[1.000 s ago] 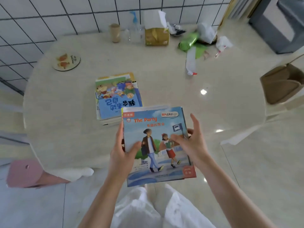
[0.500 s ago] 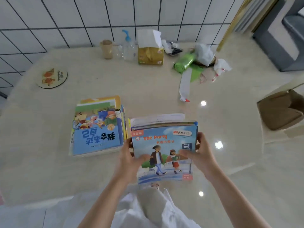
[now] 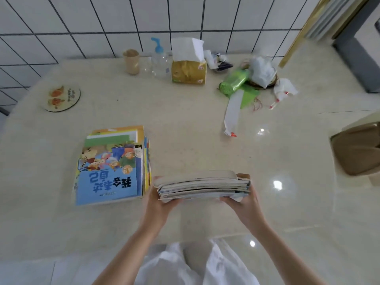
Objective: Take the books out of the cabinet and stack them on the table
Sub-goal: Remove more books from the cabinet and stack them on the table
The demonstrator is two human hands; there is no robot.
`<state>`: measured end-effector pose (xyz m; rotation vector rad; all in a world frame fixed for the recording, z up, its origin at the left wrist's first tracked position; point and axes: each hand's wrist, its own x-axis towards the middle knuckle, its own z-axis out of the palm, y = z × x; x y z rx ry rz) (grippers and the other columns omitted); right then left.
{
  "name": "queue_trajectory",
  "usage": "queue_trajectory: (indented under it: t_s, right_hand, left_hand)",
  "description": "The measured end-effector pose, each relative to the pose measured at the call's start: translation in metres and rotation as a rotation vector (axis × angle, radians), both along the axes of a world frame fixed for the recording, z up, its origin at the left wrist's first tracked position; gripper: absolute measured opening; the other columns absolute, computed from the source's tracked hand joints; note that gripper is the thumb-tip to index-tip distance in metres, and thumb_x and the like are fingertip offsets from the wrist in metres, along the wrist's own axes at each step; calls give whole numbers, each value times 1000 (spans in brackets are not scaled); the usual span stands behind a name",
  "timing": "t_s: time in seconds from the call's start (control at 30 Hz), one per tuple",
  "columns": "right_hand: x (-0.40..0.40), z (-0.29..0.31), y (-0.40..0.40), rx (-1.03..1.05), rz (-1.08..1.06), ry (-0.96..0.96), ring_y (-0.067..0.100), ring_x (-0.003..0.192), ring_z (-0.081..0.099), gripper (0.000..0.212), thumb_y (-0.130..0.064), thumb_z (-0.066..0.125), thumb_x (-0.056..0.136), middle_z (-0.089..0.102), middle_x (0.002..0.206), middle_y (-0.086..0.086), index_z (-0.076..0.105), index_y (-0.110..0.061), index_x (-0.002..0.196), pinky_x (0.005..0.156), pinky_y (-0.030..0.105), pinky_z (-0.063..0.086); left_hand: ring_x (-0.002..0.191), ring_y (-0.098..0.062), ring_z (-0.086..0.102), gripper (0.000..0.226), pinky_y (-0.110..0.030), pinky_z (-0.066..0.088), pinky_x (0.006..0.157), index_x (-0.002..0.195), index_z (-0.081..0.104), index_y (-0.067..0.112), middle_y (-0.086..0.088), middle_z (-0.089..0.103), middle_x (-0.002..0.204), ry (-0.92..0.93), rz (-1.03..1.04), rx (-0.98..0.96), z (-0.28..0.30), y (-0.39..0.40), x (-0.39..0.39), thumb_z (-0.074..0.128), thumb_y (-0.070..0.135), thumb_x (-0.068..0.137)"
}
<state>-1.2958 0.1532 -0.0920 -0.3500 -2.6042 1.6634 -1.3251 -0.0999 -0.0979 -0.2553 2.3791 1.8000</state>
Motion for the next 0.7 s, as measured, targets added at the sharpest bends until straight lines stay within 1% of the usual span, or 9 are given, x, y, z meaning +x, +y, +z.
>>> queue_trajectory:
  t_s: [0.07,0.13,0.27,0.37,0.43,0.5,0.57,0.63,0.7]
  right_hand:
    - [-1,-1,6,-42,31,-39,1,88,56,57,4,84,60,55,96,-24,51,-17,103,77,11,44]
    - [1,-2,10,-59,89,-75,-5,88,56,66,7,85,60,56,98,-29,49,-19,109,78,10,45]
    - [5,-8,13,-61,132,-86,-1,113,53,80,-41,88,58,49,122,-30,50,-17,125,96,19,44]
    - [7,-18,15,-33,126,-120,12,108,58,68,-47,88,54,55,117,-26,57,-44,114,91,43,51]
    - [3,-17,11,-7,63,-142,16,96,64,56,-33,85,56,64,106,-16,60,-41,106,82,51,53]
    - [2,-22,12,7,27,-204,4,86,67,46,-17,85,63,67,93,-7,61,-33,99,80,34,57]
    - [-1,-25,14,21,-3,-210,-9,79,65,49,-6,88,62,68,87,-10,61,-29,96,76,14,53]
    - [-8,-22,12,46,-13,-204,-7,80,65,43,-8,89,59,72,88,-7,68,-14,95,79,20,52]
    - [-14,-7,11,44,27,-217,-14,77,63,36,-3,88,61,72,86,-6,70,-8,92,74,15,49]
  left_hand:
    - [82,4,64,52,-21,52,76,98,60,42,24,69,90,-10,-3,-2,2,-1,1,81,47,50]
    - [87,7,61,56,-19,49,80,102,57,43,32,64,95,-20,-49,-18,5,-3,0,79,44,51]
    - [106,-2,55,67,-34,45,101,126,50,22,30,56,105,-136,-174,-108,-6,-8,-1,82,18,67]
    - [107,-9,61,46,-46,50,96,111,57,43,22,63,105,-124,-173,-191,-20,-12,3,71,23,71]
    - [96,-2,64,36,-30,54,86,99,60,49,23,67,95,-145,-162,-214,-19,-13,3,67,23,76]
    - [99,-9,66,42,-17,53,78,104,63,42,18,68,94,-183,-168,-205,-15,-14,-3,68,7,82]
    - [102,-26,67,43,-31,57,83,108,62,25,2,67,99,-248,-146,-169,-11,-15,-9,78,7,73]
    - [93,-18,68,51,-34,55,85,95,59,38,12,67,92,-189,-165,-204,-5,-16,-15,89,14,62]
    - [86,-7,65,50,-25,52,79,90,57,42,26,64,86,-157,-206,-250,3,-15,-19,90,18,62]
